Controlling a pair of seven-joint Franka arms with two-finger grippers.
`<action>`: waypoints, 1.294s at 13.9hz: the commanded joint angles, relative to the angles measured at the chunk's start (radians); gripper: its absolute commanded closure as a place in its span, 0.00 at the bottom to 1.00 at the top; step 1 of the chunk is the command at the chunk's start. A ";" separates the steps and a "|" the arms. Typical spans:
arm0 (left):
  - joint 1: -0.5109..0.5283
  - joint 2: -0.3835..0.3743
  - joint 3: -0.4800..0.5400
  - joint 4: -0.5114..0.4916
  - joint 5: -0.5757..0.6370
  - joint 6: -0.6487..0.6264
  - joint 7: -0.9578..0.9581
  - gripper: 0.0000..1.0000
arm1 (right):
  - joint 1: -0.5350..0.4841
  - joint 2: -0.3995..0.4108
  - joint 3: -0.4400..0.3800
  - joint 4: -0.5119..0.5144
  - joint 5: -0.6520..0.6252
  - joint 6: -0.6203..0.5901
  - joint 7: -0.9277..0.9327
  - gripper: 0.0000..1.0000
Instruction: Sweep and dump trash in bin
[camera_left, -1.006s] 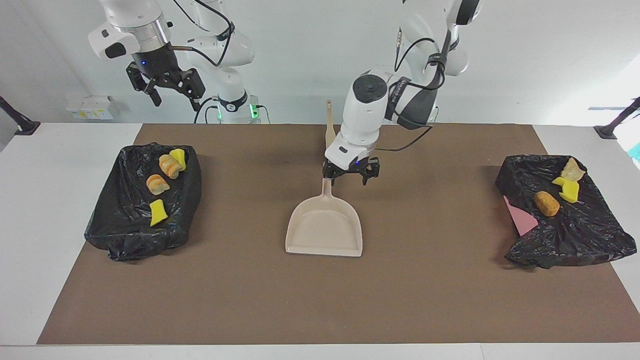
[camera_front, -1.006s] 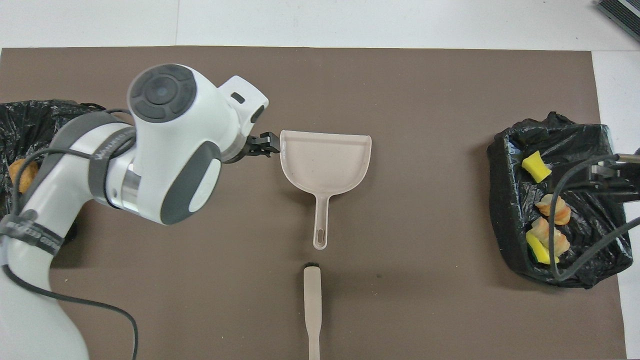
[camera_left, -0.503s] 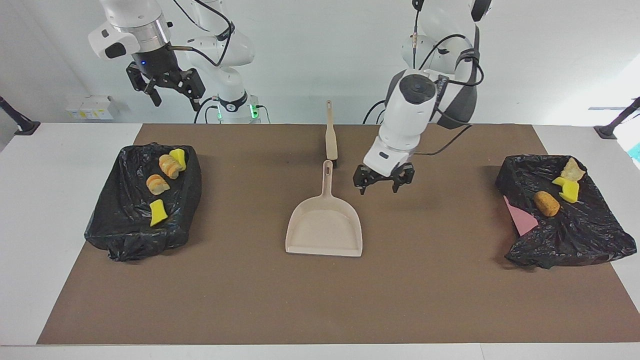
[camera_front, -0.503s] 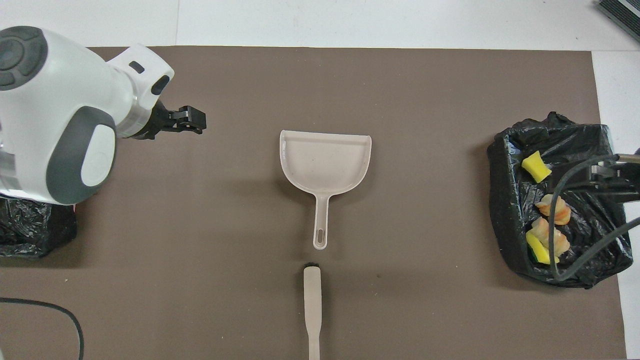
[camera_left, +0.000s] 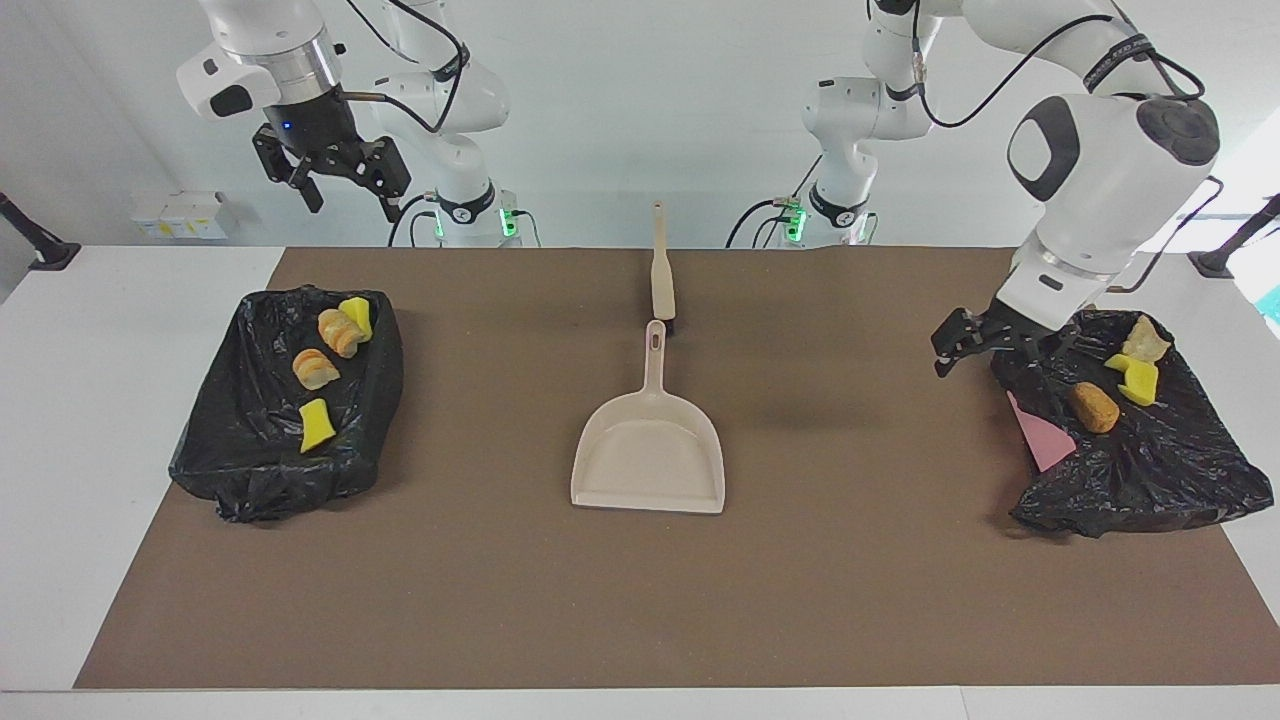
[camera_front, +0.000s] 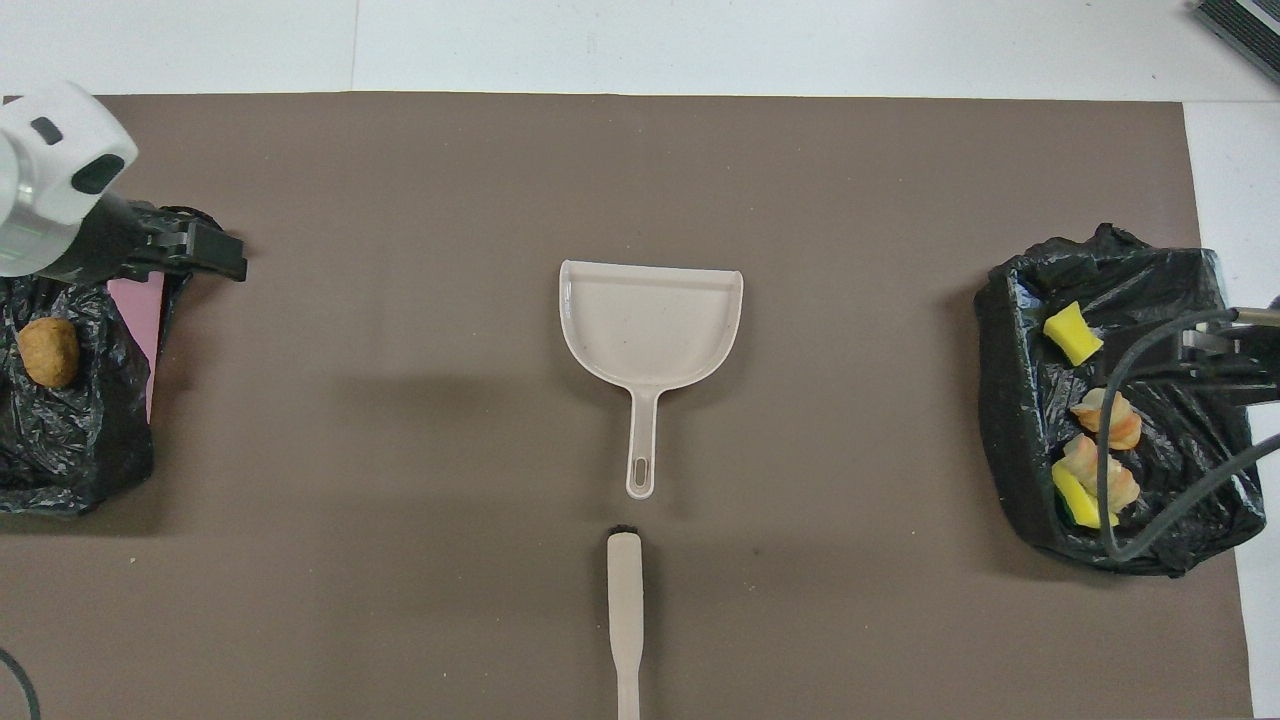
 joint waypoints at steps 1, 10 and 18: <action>0.059 -0.026 -0.008 0.001 -0.014 -0.041 0.068 0.00 | -0.008 -0.002 0.000 0.009 0.002 -0.015 -0.024 0.00; 0.060 -0.178 -0.020 -0.077 0.055 -0.126 0.077 0.00 | -0.008 -0.002 0.000 0.009 0.002 -0.015 -0.024 0.00; 0.050 -0.217 -0.020 -0.093 0.070 -0.179 0.071 0.00 | -0.010 -0.002 0.000 0.007 -0.001 -0.013 -0.026 0.00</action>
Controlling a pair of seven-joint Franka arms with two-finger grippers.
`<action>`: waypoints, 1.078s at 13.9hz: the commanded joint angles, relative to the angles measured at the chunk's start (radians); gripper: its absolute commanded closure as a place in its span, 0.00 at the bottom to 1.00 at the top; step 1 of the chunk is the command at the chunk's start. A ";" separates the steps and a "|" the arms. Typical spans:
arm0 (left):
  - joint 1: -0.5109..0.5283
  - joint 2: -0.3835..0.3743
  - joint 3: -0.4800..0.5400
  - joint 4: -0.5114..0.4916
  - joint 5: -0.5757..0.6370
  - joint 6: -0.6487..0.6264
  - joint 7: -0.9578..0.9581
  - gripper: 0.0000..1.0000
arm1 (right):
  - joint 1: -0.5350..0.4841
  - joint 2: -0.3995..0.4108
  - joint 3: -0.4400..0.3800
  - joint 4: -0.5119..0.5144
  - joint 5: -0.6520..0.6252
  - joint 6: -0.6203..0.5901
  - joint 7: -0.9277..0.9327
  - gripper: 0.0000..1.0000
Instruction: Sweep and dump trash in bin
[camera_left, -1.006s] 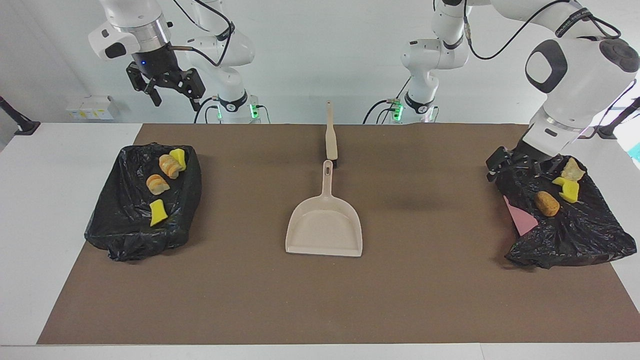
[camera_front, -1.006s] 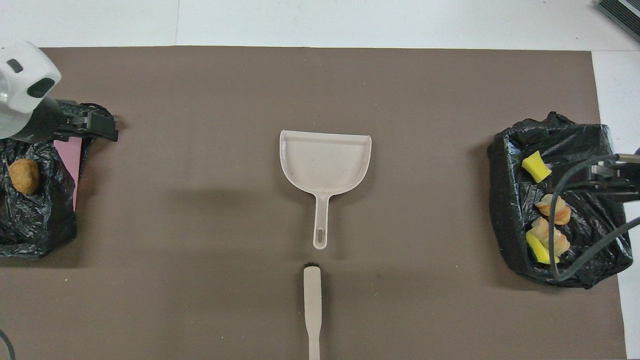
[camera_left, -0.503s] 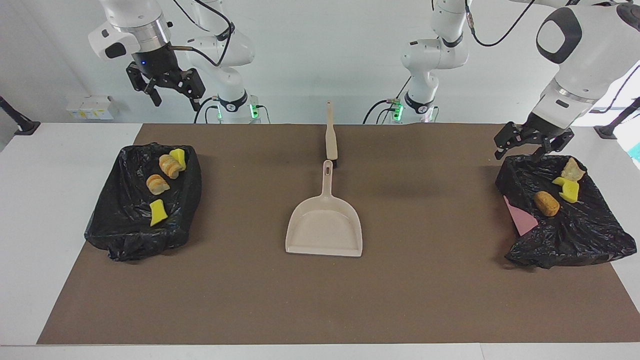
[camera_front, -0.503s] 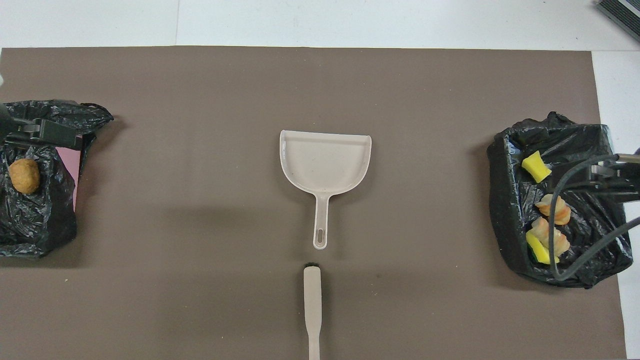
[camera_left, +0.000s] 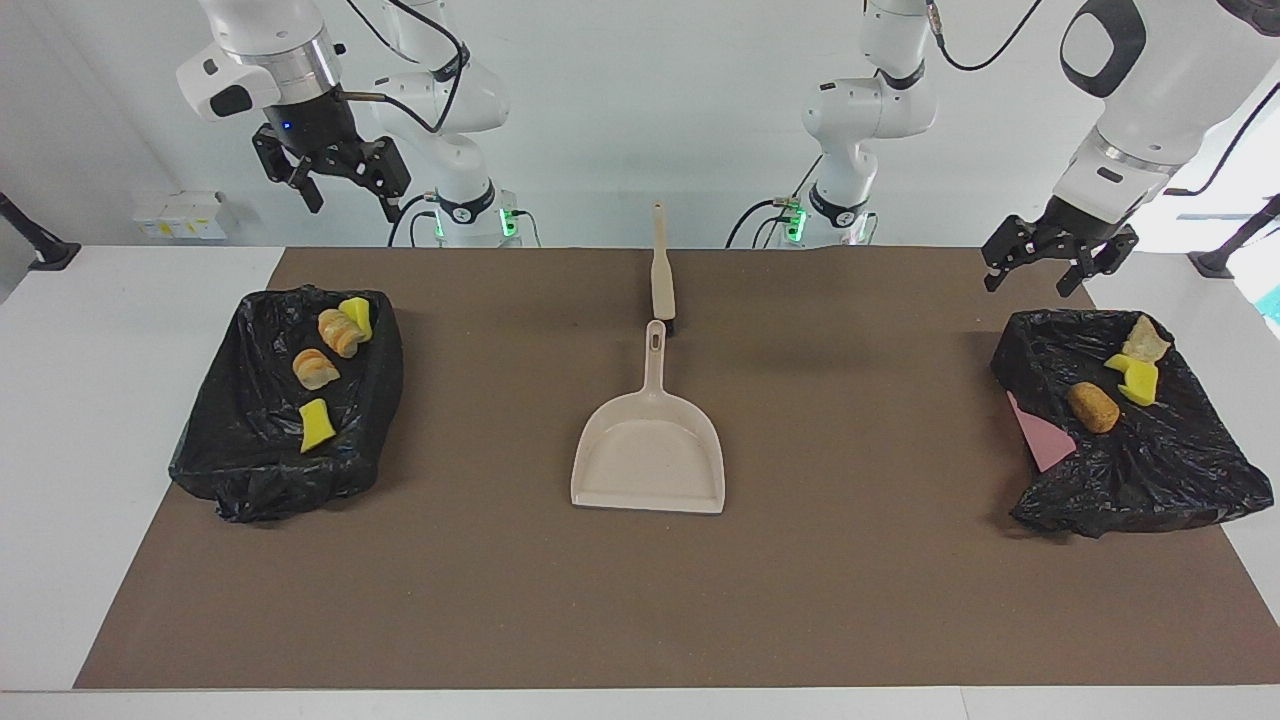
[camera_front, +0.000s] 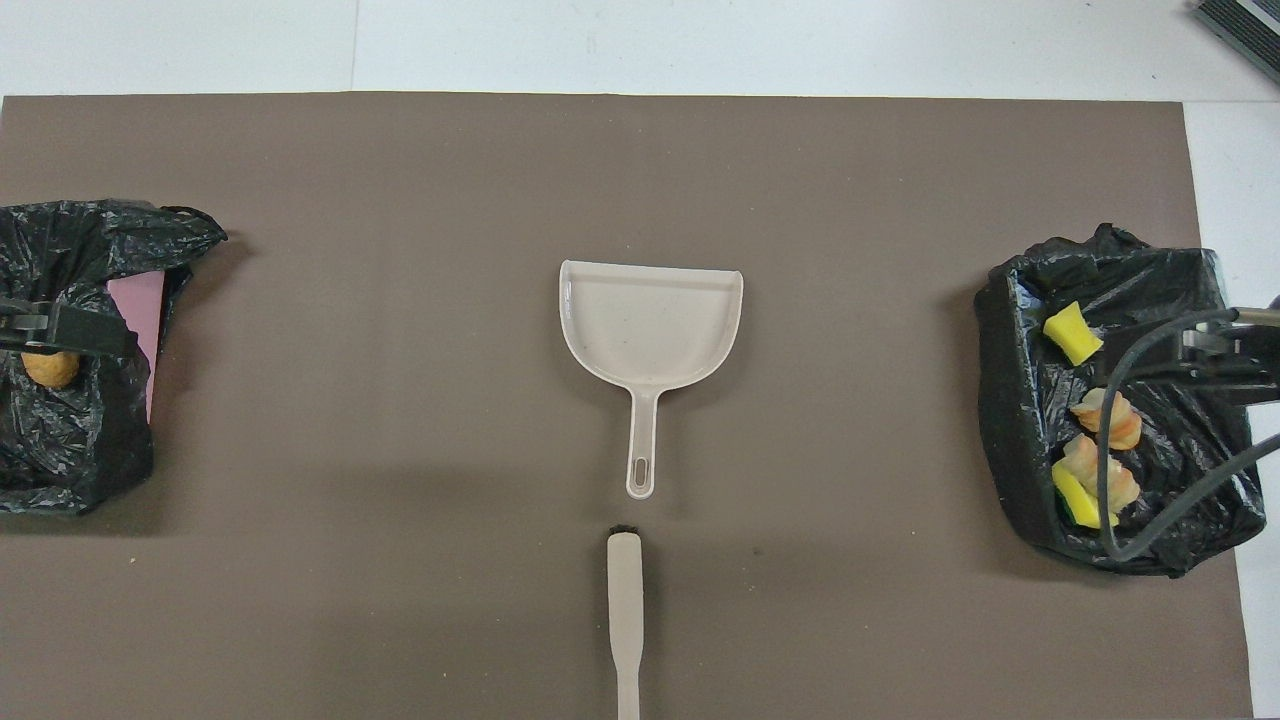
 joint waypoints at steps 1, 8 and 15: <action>-0.006 -0.011 0.000 0.021 0.032 -0.063 0.006 0.00 | -0.010 -0.002 -0.002 0.009 -0.001 -0.013 -0.026 0.00; -0.011 0.041 -0.001 0.125 0.051 -0.162 0.011 0.00 | -0.010 -0.002 0.000 0.009 -0.001 -0.015 -0.024 0.00; -0.011 0.041 -0.001 0.128 0.052 -0.171 0.016 0.00 | -0.008 -0.002 0.000 0.007 -0.001 -0.015 -0.024 0.00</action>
